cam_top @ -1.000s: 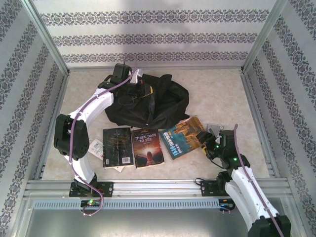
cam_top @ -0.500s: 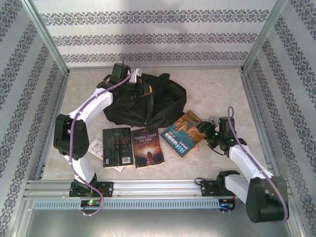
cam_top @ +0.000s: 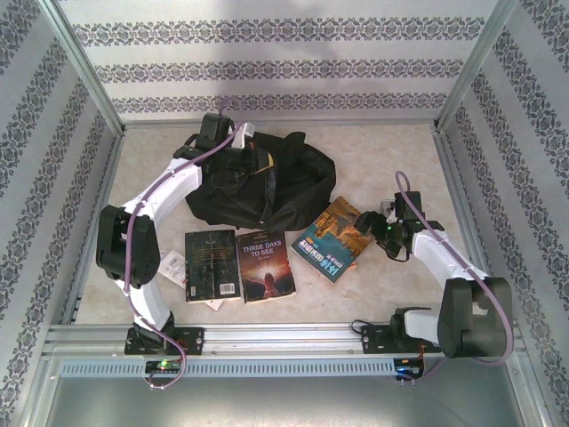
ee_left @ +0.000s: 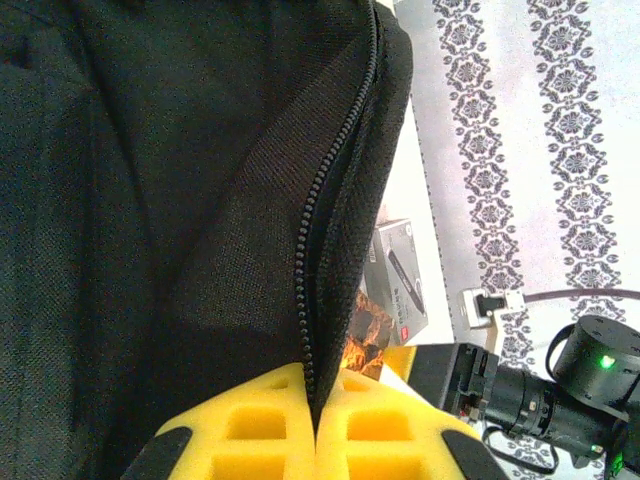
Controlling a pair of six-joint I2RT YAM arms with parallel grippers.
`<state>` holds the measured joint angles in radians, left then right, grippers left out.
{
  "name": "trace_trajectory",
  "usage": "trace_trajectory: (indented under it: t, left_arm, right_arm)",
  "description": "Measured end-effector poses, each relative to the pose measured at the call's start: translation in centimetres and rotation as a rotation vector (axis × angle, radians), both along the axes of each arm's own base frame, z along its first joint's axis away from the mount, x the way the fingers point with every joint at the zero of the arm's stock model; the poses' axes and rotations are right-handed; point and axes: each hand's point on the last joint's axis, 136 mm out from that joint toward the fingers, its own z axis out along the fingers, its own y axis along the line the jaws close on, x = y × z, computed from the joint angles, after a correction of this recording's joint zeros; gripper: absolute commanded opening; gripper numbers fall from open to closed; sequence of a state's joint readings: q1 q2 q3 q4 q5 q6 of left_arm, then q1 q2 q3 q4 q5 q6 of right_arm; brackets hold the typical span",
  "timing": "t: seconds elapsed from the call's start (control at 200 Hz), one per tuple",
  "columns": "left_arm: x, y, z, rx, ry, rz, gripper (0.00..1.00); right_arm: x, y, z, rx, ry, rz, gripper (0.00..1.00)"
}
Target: Pack books, pencil case, and school supplies into a backpack
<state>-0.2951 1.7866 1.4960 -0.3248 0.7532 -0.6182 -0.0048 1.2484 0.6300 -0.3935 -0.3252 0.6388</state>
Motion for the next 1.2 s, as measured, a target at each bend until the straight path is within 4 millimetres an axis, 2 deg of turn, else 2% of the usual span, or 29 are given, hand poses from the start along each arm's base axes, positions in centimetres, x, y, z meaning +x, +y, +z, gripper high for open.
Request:
trace_trajectory:
  t: [0.065, 0.21, 0.29, 0.35, 0.515, 0.68, 0.854, 0.994, 1.199]
  left_arm:
    - [0.1, 0.1, 0.0, -0.003, 0.002, 0.002, 0.00]
    - [0.3, 0.4, 0.1, -0.010, 0.006, 0.012, 0.00]
    - [0.3, 0.5, 0.1, -0.011, 0.007, 0.016, 0.00]
    - [0.4, 0.6, 0.1, -0.012, 0.009, 0.019, 0.00]
    - [0.4, 0.5, 0.2, -0.021, 0.003, 0.014, 0.00]
    - [0.3, 0.4, 0.1, -0.023, 0.008, 0.009, 0.00]
    - [0.2, 0.4, 0.1, -0.026, 0.007, 0.006, 0.00]
    - [0.3, 0.4, 0.1, -0.027, 0.006, 0.006, 0.00]
    - [0.2, 0.3, 0.2, -0.034, 0.008, 0.002, 0.00]
  right_arm:
    - [-0.2, 0.1, 0.5, 0.001, -0.010, 0.011, 0.85]
    - [-1.3, -0.2, 4.1, 0.011, -0.185, -0.044, 0.82]
    - [-1.9, -0.3, 4.8, 0.033, -0.235, -0.086, 0.80]
    - [-2.1, -0.2, 4.1, 0.057, -0.234, -0.107, 0.78]
    - [-3.6, 0.5, 0.2, 0.138, -0.126, -0.161, 0.72]
    - [-2.2, 0.6, 0.1, 0.203, -0.149, -0.197, 0.69]
    - [-1.3, 1.0, -1.6, 0.271, -0.115, -0.227, 0.68]
    - [0.1, 1.5, -1.6, 0.334, -0.135, -0.223, 0.61]
    - [1.7, 2.2, 0.2, 0.407, -0.219, -0.197, 0.43]
